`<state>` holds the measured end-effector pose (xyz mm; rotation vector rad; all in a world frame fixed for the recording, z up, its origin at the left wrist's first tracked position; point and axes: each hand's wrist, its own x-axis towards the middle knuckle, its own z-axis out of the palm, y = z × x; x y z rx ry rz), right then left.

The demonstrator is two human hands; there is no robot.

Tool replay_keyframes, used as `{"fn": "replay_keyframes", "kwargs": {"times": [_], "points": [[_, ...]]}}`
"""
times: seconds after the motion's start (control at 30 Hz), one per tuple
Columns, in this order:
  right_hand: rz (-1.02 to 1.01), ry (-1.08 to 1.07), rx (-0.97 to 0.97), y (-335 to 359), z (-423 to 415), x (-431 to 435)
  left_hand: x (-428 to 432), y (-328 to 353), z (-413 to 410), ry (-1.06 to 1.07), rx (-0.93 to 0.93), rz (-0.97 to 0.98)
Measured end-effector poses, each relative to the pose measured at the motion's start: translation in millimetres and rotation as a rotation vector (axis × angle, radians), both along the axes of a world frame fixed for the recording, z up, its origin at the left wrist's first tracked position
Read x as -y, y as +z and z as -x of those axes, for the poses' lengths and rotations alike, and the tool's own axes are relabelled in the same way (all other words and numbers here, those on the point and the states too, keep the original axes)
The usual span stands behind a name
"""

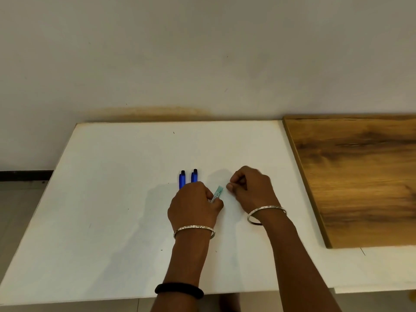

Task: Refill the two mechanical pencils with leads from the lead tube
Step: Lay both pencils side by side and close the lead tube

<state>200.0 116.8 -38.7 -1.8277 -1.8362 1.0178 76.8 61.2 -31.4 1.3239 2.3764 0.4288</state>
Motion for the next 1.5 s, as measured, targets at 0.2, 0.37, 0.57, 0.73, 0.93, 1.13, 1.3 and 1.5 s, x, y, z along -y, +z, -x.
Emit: {"fn": "replay_keyframes", "kwargs": {"times": [0.2, 0.37, 0.57, 0.73, 0.93, 1.13, 1.3, 1.5], "points": [[0.135, -0.254, -0.61, 16.1, -17.5, -3.4, -1.8, 6.0, -4.1, -0.018, 0.086, -0.157], [0.138, -0.14, -0.731, 20.3, -16.4, -2.7, -3.3, 10.3, -1.4, -0.066, 0.22, -0.257], [0.153, -0.086, -0.811, 22.6, -22.2, -4.6, -5.1, 8.1, 6.8, -0.028, 0.38, -0.35], [0.134, -0.011, -0.704, 19.5, -27.1, -6.2, -5.4, 5.7, 10.5, -0.022, 0.397, -0.368], [0.151, 0.07, -0.643, 19.1, -29.5, -6.2, -4.3, 5.3, 15.2, -0.07, 0.413, -0.356], [0.155, 0.019, -0.664, 19.6, -28.6, -8.0, -5.2, 6.3, 16.8, -0.096, 0.473, -0.362], [0.174, 0.04, -0.716, 22.5, -29.6, -8.4, -4.7, 8.7, 18.7, -0.045, 0.567, -0.378], [0.167, 0.051, -0.718, 22.9, -27.0, -7.8, -3.7, 9.2, 18.9, -0.039, 0.58, -0.388]]}}
